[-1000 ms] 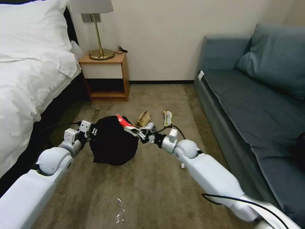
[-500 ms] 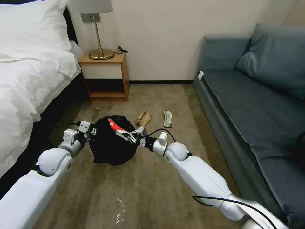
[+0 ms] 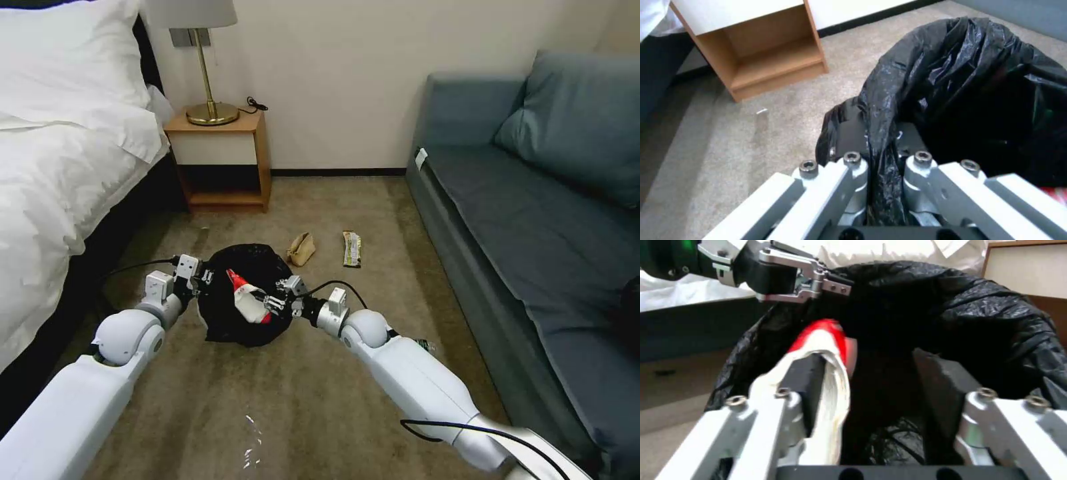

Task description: Pick up the trash bin, then pick up the garbage on the floor and place it into the trash bin.

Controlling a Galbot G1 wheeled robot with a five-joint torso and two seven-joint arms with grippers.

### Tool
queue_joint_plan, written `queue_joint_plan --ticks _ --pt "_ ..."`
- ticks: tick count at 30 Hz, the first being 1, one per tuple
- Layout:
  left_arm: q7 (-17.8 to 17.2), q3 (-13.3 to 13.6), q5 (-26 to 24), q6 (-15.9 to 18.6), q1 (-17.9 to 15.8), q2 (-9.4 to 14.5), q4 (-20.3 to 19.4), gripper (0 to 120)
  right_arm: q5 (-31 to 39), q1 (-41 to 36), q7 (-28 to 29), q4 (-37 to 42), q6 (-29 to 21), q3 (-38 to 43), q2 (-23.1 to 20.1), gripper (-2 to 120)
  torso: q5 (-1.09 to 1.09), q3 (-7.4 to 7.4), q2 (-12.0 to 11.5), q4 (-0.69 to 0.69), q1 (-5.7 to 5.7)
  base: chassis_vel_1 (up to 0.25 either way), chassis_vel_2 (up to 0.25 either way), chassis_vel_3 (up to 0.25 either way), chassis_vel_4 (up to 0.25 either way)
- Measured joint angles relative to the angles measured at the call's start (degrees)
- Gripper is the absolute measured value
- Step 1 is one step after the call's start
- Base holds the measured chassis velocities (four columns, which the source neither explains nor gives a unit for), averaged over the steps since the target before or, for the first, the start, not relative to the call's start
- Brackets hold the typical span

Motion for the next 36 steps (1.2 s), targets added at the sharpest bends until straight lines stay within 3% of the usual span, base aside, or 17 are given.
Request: queue_joint_plan --ticks 13,21,36 --pt "0.5 -0.6 0.4 -0.6 0.8 0.3 0.4 5 -2.1 2.0 0.7 -2.2 0.7 -1.7 0.0 98 0.0 0.0 0.0 0.0 0.0 0.0 0.0 0.0 0.0" --pt "0.5 -0.7 0.4 -0.7 1.4 0.2 0.0 5 -2.7 6.0 0.9 -4.1 0.1 -7.5 -0.5 100 0.0 0.0 0.0 0.0 0.0 0.0 0.0 0.0 0.0" --pt "1.3 -3.4 0.7 -1.6 3.9 1.1 0.0 5 -2.0 20.0 -4.2 -3.2 -4.4 -16.8 -4.8 100 0.0 0.0 0.0 0.0 0.0 0.0 0.0 0.0 0.0"
